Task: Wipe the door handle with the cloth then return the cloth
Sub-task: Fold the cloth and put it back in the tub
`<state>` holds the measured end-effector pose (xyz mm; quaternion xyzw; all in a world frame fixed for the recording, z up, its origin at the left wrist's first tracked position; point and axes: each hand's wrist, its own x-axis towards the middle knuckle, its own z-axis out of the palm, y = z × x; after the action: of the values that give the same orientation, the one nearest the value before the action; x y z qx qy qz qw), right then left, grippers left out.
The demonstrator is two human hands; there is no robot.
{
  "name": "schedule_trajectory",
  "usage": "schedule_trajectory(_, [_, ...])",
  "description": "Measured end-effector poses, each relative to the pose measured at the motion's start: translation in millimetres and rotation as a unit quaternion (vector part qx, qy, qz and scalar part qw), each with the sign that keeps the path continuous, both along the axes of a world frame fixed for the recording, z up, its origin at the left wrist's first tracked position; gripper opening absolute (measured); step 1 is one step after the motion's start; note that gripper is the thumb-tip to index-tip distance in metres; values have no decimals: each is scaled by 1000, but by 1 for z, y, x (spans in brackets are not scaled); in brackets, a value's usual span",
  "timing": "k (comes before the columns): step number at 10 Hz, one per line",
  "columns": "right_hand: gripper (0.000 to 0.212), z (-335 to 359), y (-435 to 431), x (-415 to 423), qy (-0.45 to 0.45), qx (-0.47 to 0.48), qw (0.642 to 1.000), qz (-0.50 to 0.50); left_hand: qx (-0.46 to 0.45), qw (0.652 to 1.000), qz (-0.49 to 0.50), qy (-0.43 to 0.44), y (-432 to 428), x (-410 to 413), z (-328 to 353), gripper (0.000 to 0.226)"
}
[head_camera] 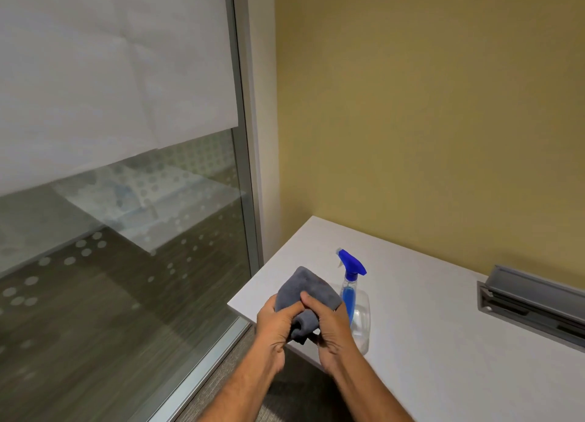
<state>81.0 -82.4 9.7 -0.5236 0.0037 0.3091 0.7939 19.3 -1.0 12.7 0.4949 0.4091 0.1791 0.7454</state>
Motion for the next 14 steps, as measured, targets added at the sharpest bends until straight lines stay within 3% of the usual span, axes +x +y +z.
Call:
schedule_trajectory(1, [57, -15, 10, 15, -85, -99, 990, -50, 42, 998, -35, 38, 4, 8, -18, 53])
schedule_trajectory(2, [62, -28, 20, 35, -200, -210, 955, -54, 37, 995, -77, 51, 14, 11, -41, 56])
schedule_trajectory(3, [61, -42, 28, 49, -260, -250, 931, -54, 51, 994, -88, 51, 20, 17, -64, 48])
schedule_trajectory(5, [70, -67, 38, 77, -359, -258, 896, -26, 156, 980, -98, 70, 23, 43, -98, 37])
schedule_trajectory(7, [70, -90, 40, 87, -414, -266, 871, -3, 189, 964, -169, 83, 27, 55, -124, 48])
schedule_trajectory(9, [68, -115, 38, 100, -409, -298, 862, -15, 211, 944, -233, 102, 34, 62, -140, 63])
schedule_trajectory(11, [67, -132, 47, 100, -342, -322, 883, -4, 230, 935, -248, 108, 33, 58, -161, 60])
schedule_trajectory(12, [61, -133, 60, 97, -280, -402, 872, -5, 313, 908, -248, 127, 28, 52, -162, 64])
schedule_trajectory(14, [53, -133, 74, 106, -138, -434, 890, -6, 468, 821, -284, 163, 23, 46, -167, 66])
